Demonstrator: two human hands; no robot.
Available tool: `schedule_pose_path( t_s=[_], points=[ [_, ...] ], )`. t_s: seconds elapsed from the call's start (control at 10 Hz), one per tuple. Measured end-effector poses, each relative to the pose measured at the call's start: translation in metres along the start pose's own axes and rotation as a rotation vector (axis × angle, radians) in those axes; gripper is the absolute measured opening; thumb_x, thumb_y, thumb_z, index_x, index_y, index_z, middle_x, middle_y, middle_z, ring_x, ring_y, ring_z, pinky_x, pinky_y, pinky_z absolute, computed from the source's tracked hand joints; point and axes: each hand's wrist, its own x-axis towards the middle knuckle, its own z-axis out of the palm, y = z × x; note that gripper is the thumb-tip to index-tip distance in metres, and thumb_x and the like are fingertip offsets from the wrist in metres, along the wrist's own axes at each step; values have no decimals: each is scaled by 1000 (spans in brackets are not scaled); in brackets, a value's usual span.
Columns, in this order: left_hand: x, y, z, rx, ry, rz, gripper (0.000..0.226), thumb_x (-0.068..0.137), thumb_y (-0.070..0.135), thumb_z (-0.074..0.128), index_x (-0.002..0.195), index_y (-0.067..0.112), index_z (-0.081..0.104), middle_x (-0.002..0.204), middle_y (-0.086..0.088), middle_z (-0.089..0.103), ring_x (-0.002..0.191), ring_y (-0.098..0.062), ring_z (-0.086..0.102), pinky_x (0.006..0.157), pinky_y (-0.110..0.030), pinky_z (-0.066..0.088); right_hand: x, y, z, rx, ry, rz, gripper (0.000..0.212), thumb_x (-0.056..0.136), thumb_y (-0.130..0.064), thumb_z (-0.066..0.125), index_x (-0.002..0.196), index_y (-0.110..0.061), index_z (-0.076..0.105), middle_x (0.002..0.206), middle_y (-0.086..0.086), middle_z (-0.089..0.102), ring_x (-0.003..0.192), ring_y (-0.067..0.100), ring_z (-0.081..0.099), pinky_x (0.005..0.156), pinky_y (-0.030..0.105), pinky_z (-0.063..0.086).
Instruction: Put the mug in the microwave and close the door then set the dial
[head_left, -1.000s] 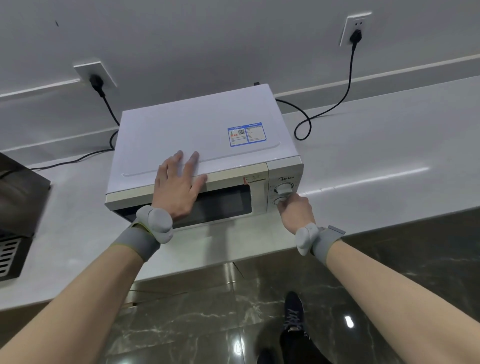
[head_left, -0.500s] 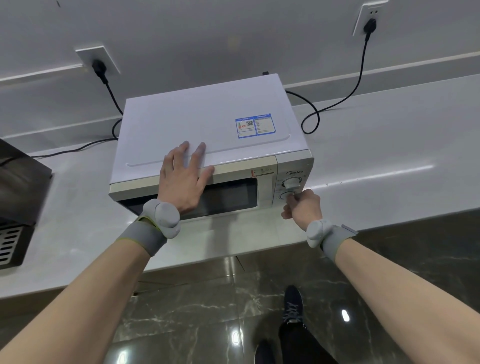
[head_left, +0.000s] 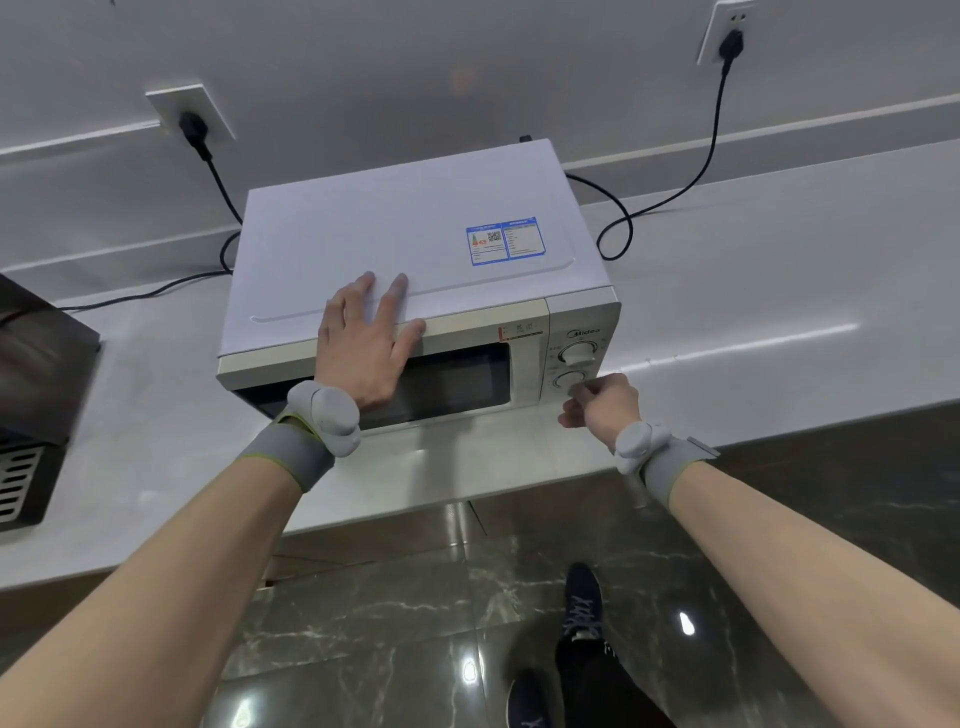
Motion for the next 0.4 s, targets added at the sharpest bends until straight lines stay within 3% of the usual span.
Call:
schedule_pose_path(
  t_s=[0.1, 0.2, 0.4],
  points=[
    [-1, 1, -3, 14, -12, 5, 60, 106, 51, 29, 160, 32, 16, 168, -10, 11, 154, -35, 9, 127, -49, 16, -7, 5, -4, -31, -51, 50, 23, 101, 0, 60, 115, 18, 62, 88, 27, 68, 59, 32, 68, 56, 30, 64],
    [-2, -1, -3, 21, -38, 19, 61, 105, 52, 28, 161, 32, 15, 169, -10, 10, 154, -36, 9, 128, -49, 14, -19, 12, -9, -99, -75, 55, 14, 100, -1, 63, 104, 13, 65, 97, 34, 74, 71, 39, 72, 82, 48, 65],
    [-6, 16, -9, -33, -63, 6, 62, 106, 44, 35, 160, 17, 19, 165, -23, 13, 155, -38, 8, 128, -45, 9, -47, 14, -20, -269, -134, 34, 22, 101, -5, 61, 105, 15, 70, 99, 32, 76, 74, 38, 73, 87, 48, 64]
  ],
)
